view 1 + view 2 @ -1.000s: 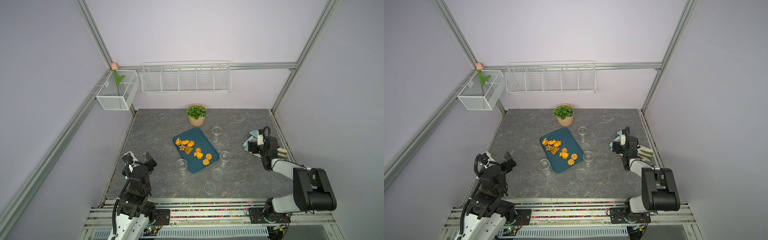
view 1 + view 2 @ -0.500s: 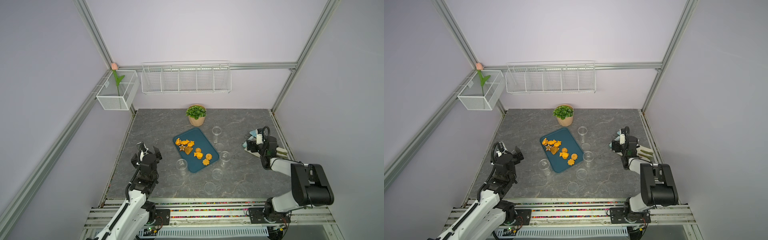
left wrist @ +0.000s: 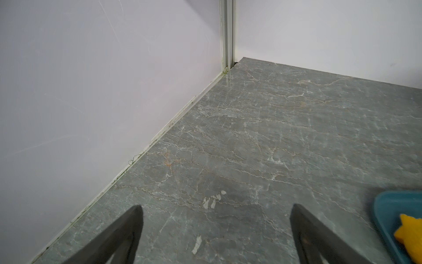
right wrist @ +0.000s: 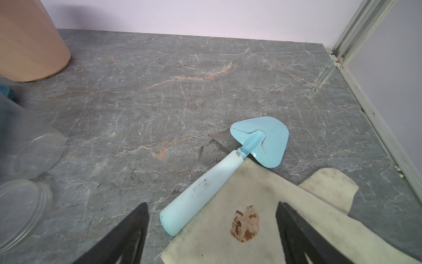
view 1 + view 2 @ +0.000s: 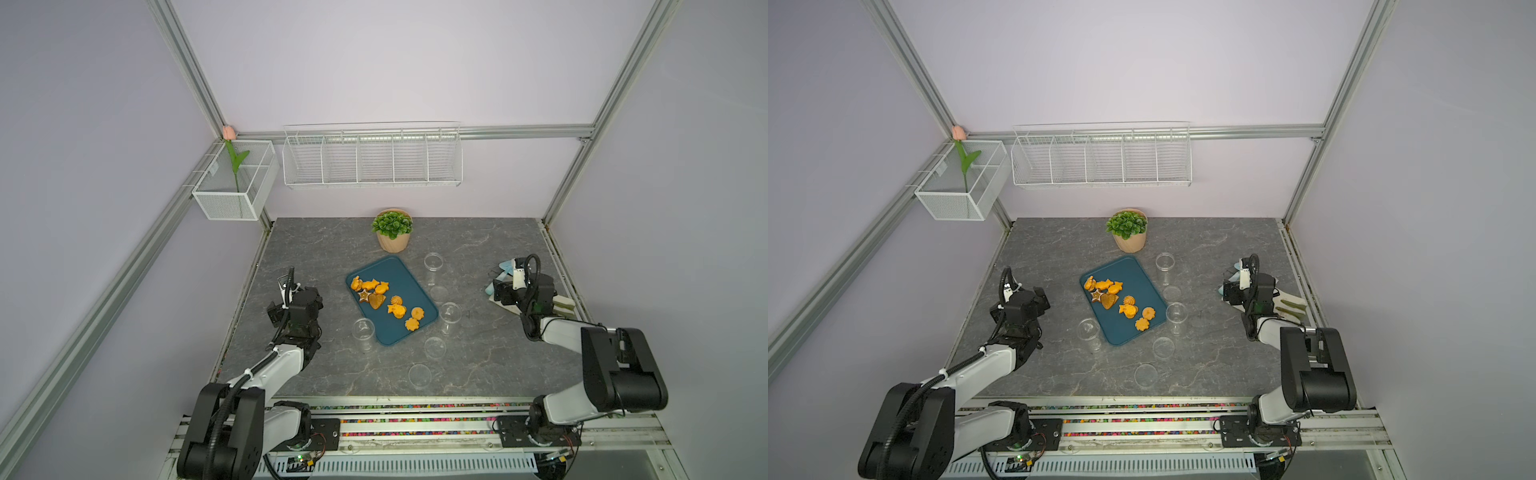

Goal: Pour the cookies out of the jar
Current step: Reset both arms

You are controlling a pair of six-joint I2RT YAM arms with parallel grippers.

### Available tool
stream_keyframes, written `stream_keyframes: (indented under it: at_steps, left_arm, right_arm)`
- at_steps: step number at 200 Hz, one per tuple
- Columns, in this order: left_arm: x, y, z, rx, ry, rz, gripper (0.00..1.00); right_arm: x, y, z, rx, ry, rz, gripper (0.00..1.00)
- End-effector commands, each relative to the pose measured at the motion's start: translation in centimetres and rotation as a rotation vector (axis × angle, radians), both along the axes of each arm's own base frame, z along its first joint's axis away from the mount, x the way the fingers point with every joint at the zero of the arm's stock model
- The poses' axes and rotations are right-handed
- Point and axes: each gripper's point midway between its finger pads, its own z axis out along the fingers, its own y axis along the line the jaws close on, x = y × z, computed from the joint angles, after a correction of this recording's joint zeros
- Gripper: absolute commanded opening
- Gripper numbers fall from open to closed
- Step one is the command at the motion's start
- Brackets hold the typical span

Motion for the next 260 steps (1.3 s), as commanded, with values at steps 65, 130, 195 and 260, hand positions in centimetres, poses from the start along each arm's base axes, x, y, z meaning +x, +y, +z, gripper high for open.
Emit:
stream_keyframes:
  at_steps: [65,130,195,260]
  left_arm:
    - [4.8,-1.0,0.7,0.000,-0.082,-0.124,1.00]
    - [4.5,-1.5,-0.2,-0.027,-0.119,-0.202,1.00]
    - [5.0,-1.3,-1.1,-0.031,-0.119,-0.206,1.00]
    - [5.1,-0.7,-1.1,-0.029,-0.140,-0.175,1.00]
  right_arm:
    - [0.0,0.0,0.4,-0.020,-0.028,0.019,0.89]
    - [0.0,0.0,0.3,-0.021,-0.028,0.020,0.89]
    - [-0.4,0.2,0.6,-0.019,-0.050,0.029,0.89]
    - [-2.1,0.7,0.9,-0.045,-0.164,0.048,0.89]
